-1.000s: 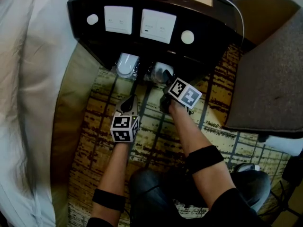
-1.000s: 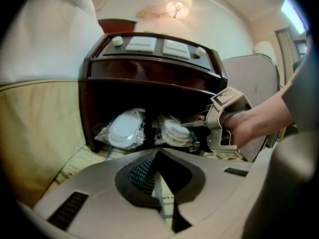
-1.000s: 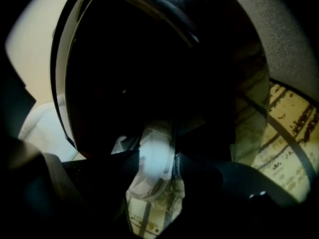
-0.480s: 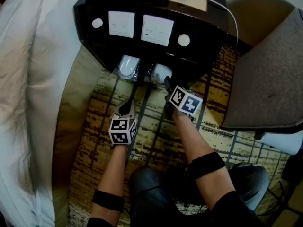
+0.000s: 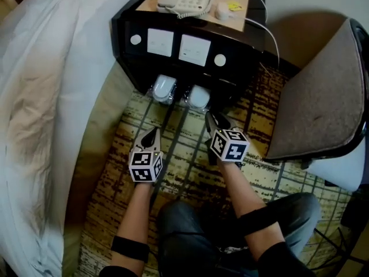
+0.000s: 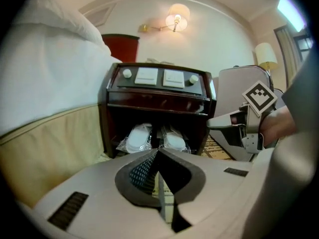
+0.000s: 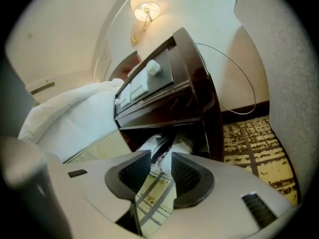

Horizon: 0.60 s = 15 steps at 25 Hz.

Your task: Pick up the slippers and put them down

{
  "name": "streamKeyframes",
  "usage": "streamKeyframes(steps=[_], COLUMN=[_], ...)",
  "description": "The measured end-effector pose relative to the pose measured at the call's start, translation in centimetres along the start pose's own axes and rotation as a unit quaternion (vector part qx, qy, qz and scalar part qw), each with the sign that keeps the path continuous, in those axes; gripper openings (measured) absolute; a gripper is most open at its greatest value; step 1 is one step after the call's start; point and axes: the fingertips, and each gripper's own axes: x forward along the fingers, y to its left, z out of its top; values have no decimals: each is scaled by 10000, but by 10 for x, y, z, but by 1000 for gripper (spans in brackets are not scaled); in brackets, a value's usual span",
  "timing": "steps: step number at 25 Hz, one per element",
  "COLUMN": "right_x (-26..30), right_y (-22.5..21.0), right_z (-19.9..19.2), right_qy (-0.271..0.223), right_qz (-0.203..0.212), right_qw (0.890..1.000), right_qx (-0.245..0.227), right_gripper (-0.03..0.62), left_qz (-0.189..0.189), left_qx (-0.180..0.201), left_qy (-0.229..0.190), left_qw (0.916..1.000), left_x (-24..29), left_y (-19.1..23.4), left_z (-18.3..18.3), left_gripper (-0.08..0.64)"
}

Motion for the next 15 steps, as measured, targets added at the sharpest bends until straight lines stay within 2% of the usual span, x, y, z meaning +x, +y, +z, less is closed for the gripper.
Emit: streamKeyframes(steps=[6,15], right_x=[-70,-160], right_y=[24,31], right_z=[14,23], right_qy=[-118,-295], right_qz=[156,34], right_qw=[9988,9960], right_qx=[-458,-847], right_gripper=[0,0], left_qz=[153,252], left_qx=[-21,-14], left_qy=[-223,-453], left_qw=[9996,9987], left_x=[-51,-116], left_y=[-13,-33], left_z=[24,37], left_gripper=[0,0])
